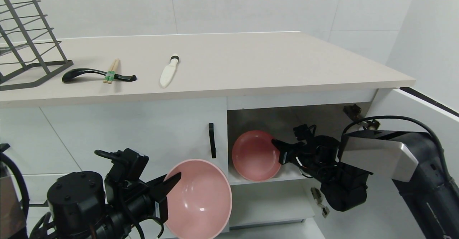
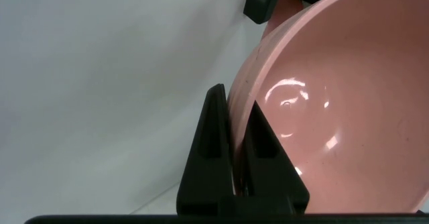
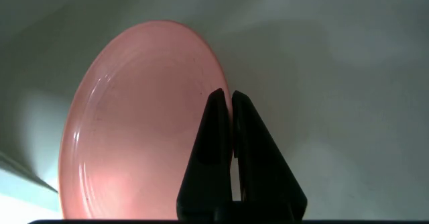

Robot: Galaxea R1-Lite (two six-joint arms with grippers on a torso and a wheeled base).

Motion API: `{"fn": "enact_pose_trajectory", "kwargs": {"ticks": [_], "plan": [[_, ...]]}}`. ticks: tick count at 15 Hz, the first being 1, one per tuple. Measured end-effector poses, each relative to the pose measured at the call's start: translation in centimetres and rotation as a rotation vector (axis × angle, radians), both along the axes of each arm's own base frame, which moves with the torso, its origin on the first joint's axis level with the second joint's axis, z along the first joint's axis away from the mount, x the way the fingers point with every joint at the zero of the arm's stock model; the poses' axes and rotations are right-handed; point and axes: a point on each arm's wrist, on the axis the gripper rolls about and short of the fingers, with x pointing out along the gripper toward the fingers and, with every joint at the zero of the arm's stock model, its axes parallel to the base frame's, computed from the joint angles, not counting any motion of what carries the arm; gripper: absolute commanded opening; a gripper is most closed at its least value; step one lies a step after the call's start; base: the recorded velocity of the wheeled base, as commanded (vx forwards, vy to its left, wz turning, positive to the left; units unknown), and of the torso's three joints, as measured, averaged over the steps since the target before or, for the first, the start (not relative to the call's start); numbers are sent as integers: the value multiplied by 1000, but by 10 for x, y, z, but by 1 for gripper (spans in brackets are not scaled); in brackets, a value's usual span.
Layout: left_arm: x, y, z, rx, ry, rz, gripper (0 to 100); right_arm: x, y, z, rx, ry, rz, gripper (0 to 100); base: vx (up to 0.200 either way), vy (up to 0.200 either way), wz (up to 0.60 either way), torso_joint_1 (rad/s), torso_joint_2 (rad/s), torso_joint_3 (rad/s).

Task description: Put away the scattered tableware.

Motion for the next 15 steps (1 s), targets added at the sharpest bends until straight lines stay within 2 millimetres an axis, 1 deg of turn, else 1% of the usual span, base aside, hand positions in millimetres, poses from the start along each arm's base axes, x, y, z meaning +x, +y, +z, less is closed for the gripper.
{"fn": "enact_pose_trajectory", "kwargs": {"ticks": [1, 3, 5, 8, 12, 15], "plan": [[0, 0, 0, 0, 0, 0, 0, 1, 0, -2, 31, 21, -13, 0, 0, 0, 0, 0, 0, 0], [0, 0, 0, 0, 1, 0, 0, 6, 0, -2, 82, 37, -91, 0, 0, 0, 0, 0, 0, 0], [1, -1, -1, 1, 1, -1, 0, 9, 1, -3, 105, 42, -109, 0, 0, 0, 0, 0, 0, 0], [2, -2, -2, 4, 6, -2, 0, 9, 0, -9, 104, 55, -119, 0, 0, 0, 0, 0, 0, 0], [3, -3, -3, 7, 10, -5, 0, 13, -3, -17, 79, 83, -208, 0, 0, 0, 0, 0, 0, 0], [2, -4, -4, 8, 12, -8, 0, 16, -2, -22, 60, 122, -216, 0, 0, 0, 0, 0, 0, 0]]}}
